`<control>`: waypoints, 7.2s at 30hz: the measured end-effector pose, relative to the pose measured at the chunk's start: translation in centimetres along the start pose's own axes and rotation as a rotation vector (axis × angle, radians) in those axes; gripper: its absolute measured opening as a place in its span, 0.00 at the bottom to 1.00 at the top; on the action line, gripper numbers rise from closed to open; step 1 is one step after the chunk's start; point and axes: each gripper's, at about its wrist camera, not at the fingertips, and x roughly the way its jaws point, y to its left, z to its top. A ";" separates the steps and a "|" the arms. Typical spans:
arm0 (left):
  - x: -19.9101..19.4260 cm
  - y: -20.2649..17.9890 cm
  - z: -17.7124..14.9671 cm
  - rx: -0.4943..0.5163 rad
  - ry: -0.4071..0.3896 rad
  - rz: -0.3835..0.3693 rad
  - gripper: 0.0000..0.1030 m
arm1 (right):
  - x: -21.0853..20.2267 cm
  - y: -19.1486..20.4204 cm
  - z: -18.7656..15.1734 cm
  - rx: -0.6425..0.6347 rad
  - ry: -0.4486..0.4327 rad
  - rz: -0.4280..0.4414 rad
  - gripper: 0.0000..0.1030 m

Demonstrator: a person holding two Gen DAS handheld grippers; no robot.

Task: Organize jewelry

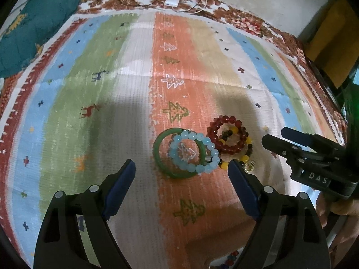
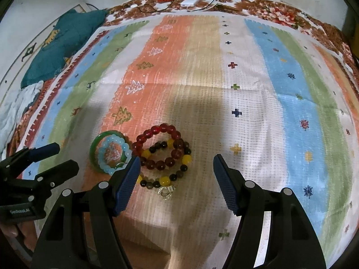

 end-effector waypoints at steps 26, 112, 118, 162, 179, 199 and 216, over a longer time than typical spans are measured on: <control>3.9 0.2 1.2 0.001 0.078 -0.061 0.46 | 3.5 -0.4 1.9 -0.002 0.034 -0.002 0.65; -3.1 -1.0 1.2 0.041 -0.005 -0.077 0.11 | -3.6 2.7 -0.9 -0.143 -0.022 0.009 0.14; -3.6 -1.3 0.8 0.037 -0.009 -0.064 0.11 | -4.3 2.9 -1.3 -0.148 -0.027 0.008 0.13; -2.5 -2.0 0.2 0.067 0.034 -0.056 0.11 | 4.1 -1.9 -3.7 -0.095 0.234 -0.083 0.38; -2.8 -2.3 0.1 0.072 0.028 -0.063 0.11 | 1.6 -1.6 -2.7 -0.080 0.163 -0.049 0.14; -5.1 -3.5 -0.3 0.084 -0.010 -0.086 0.11 | -6.4 4.0 -2.6 -0.204 -0.024 0.049 0.14; -8.0 -4.1 -1.5 0.090 -0.062 -0.115 0.11 | -8.9 5.5 -3.8 -0.226 -0.085 0.086 0.14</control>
